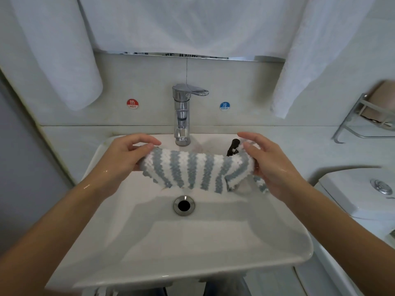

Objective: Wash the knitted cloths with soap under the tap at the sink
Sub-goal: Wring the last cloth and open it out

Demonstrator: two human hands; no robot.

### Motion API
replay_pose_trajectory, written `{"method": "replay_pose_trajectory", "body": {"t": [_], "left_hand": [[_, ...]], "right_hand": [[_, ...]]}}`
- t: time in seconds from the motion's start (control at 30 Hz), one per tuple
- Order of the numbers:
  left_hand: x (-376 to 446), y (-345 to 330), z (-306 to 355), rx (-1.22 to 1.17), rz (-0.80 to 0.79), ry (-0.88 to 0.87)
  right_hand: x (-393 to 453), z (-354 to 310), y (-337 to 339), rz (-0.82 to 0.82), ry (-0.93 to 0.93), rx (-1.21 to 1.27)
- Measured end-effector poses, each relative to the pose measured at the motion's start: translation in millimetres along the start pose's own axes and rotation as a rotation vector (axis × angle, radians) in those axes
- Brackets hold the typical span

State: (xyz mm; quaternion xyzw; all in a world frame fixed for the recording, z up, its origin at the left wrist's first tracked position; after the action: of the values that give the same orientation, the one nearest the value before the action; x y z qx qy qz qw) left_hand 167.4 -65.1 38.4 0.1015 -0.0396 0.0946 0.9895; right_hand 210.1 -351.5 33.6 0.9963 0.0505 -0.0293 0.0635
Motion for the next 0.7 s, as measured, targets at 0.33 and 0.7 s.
{"method": "replay_pose_trajectory", "body": {"t": [0.33, 0.7], "left_hand": [[-4.9, -8.8, -2.8, -0.162, -0.192, 0.067], [-6.2, -0.8, 9.6, 0.183, -0.037, -0.211]], "right_hand": [[-11.1, -29.8, -9.4, -0.143, 0.305, -0.333], [-0.7, -20.6, -0.1, -0.008, 0.28, -0.262]]}}
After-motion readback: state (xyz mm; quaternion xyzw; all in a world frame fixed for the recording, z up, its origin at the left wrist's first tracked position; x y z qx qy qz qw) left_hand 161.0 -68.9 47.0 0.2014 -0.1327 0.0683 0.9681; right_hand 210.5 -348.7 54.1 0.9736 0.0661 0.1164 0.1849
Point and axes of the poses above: each hand's wrist, its own x-axis towards the middle knuckle, its own y-axis out of the back of the hand, z = x × y, the point moved 10 cm from there along x, towards the middle knuckle
